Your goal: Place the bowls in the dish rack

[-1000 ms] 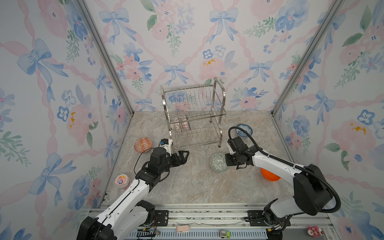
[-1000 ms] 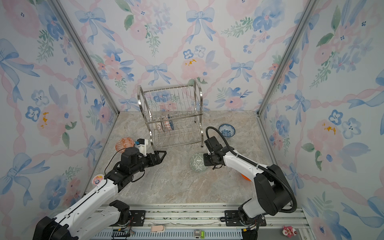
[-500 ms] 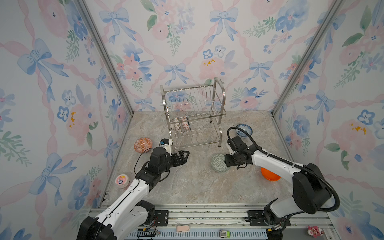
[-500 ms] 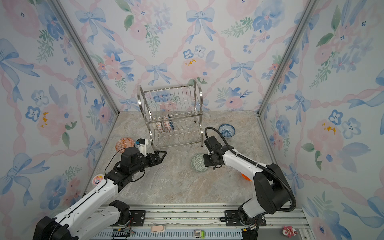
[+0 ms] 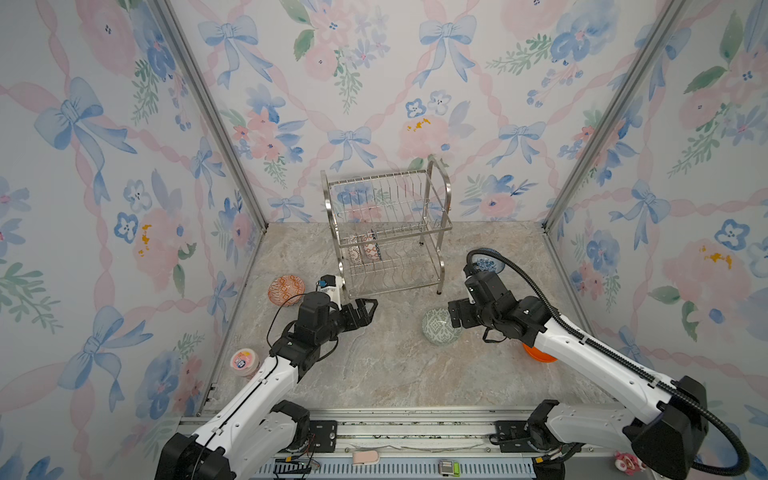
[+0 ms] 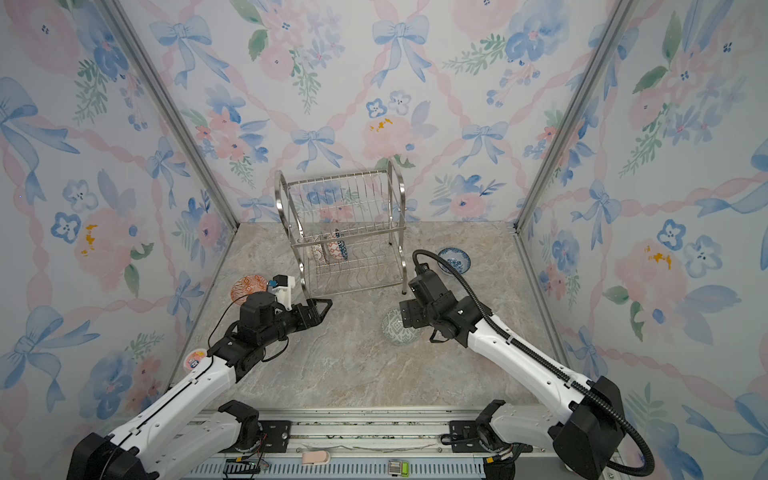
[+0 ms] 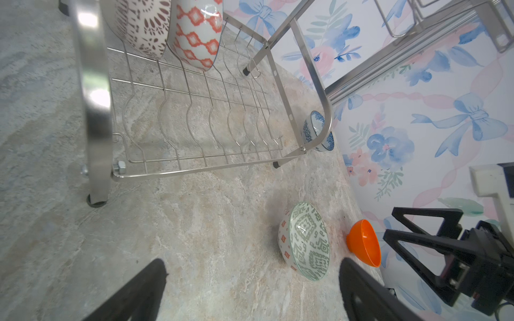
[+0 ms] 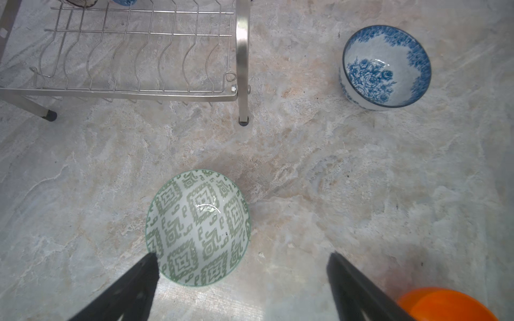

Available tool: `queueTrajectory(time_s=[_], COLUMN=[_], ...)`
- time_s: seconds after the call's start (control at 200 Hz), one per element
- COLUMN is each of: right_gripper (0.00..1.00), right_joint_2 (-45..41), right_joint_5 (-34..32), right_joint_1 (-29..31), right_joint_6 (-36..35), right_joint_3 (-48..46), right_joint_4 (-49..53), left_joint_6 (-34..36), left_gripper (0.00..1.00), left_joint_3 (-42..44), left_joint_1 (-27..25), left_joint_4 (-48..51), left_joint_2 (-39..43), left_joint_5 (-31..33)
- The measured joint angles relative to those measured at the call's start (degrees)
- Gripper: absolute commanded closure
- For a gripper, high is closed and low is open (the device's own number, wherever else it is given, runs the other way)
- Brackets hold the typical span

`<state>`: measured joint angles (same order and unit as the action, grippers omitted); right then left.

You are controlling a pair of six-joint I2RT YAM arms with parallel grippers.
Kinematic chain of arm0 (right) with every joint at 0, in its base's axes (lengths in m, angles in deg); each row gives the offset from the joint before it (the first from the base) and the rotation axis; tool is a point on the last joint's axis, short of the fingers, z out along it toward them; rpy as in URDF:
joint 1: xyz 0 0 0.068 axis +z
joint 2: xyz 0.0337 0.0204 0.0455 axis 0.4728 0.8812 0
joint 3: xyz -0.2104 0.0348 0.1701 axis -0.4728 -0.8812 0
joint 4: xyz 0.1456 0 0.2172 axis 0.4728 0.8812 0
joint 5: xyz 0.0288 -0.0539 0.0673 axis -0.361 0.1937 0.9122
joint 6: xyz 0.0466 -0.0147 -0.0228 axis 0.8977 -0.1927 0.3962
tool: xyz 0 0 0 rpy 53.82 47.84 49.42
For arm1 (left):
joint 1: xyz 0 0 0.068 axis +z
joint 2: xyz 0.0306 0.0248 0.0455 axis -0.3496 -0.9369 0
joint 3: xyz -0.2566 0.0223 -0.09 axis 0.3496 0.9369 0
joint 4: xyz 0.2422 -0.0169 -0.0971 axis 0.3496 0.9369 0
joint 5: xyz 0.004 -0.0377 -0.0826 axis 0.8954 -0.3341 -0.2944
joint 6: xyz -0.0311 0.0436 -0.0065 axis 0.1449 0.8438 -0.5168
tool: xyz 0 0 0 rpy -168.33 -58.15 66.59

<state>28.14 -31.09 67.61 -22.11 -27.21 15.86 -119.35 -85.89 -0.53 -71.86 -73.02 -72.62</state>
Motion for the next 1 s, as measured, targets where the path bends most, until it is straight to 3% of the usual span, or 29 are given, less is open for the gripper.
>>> queueTrajectory(time_s=[0.19,0.35,0.63,1.0], right_gripper=[0.03,0.0,0.27,0.42], right_joint_2=[-2.4,1.9,19.1,31.3], right_joint_5=[-0.7,-2.2,-5.6,-7.1], right_joint_1=[1.4,7.3,16.3,19.5], right_joint_6=[-1.2,-3.8,-6.9,-7.6], right_joint_3=[-1.8,-1.6,2.1,8.3], right_joint_4=[-0.1,-0.5,-0.5,-0.5], left_joint_6=[-0.7,-1.9,-4.5,-4.7], left_gripper=[0.02,0.02,0.02,0.02], left_joint_3=[0.1,1.4,4.8,5.9], left_joint_1=[0.0,0.2,3.9,5.0], left_joint_4=[0.0,-0.1,-2.4,-3.7], left_joint_2=[0.0,1.0,2.3,2.2], left_joint_5=[-0.2,-0.2,-3.4,-5.1])
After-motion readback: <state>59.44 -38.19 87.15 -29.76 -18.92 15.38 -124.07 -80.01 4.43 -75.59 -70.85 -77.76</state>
